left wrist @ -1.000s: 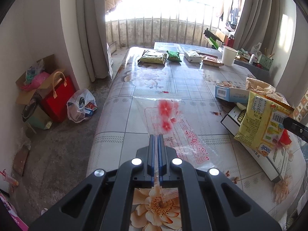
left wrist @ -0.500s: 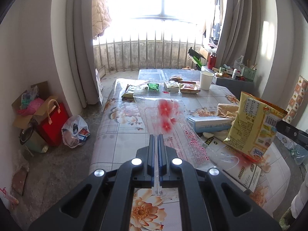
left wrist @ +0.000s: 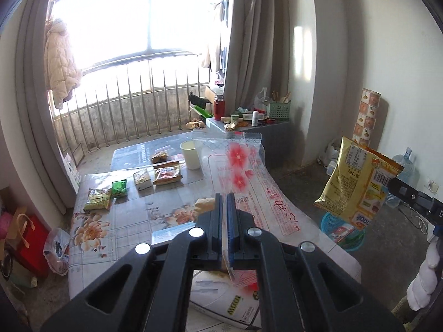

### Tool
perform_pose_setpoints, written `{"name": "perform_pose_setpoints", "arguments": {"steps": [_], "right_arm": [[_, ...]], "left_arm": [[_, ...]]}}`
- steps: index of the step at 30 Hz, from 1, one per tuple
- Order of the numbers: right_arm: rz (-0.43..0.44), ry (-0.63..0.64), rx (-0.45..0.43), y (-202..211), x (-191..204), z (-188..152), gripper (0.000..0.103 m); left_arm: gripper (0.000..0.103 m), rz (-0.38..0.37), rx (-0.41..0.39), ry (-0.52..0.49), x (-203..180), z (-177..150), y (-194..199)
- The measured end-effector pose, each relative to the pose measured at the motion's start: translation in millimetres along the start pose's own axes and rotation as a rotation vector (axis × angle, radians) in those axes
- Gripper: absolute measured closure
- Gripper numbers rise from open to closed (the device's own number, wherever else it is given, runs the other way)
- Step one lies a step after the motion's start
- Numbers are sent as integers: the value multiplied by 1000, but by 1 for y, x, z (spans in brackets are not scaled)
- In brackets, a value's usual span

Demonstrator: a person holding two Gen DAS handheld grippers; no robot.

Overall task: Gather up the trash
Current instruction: 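Carry both bags to the blue wastebasket and open both grippers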

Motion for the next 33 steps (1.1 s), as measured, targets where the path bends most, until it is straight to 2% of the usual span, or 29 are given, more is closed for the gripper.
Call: {"name": "perform_pose_setpoints", "arguments": {"steps": [4,8,11,17,22,26,29,31,33], "right_arm": [[-148,-28,-63,30,-53,12,103],[-303,-73,-89,50,-110,15,103],[-389,-139,-76,53,-157,11,103],[-524,-268,-21,36,-249,0,103],[-571,-384,29,6,-315,-8,103],[-612,-444,75,-21,-352,-10,103],[-641,-484,99,-38,-378,-10,103],[-665,-502,109,-49,-395,-10,103],[-652,-547,135,-65,-417,-12,98]], "left_arm": [[100,-148,24,-68,-67,30,-41],[100,-271,104,-129,-138,46,-97],[100,-340,199,-167,-194,50,-149],[100,-364,399,-291,-296,34,-263],[100,-341,526,-367,-361,5,-346],[100,-319,629,-394,-394,-21,-405],[100,-316,707,-376,-409,-37,-442],[98,-313,732,-357,-419,-44,-463],[95,-331,766,-318,-426,-53,-481]]}}
Point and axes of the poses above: each gripper's, at about its wrist camera, not at the fingertips, and y roughly against the way its jaws point, x to its left, z to its top, the point moved 2 cm from there along -y, roughly the way its jaws point, and after that the axes turned 3 degrees about -y, right-handed, at the moved point
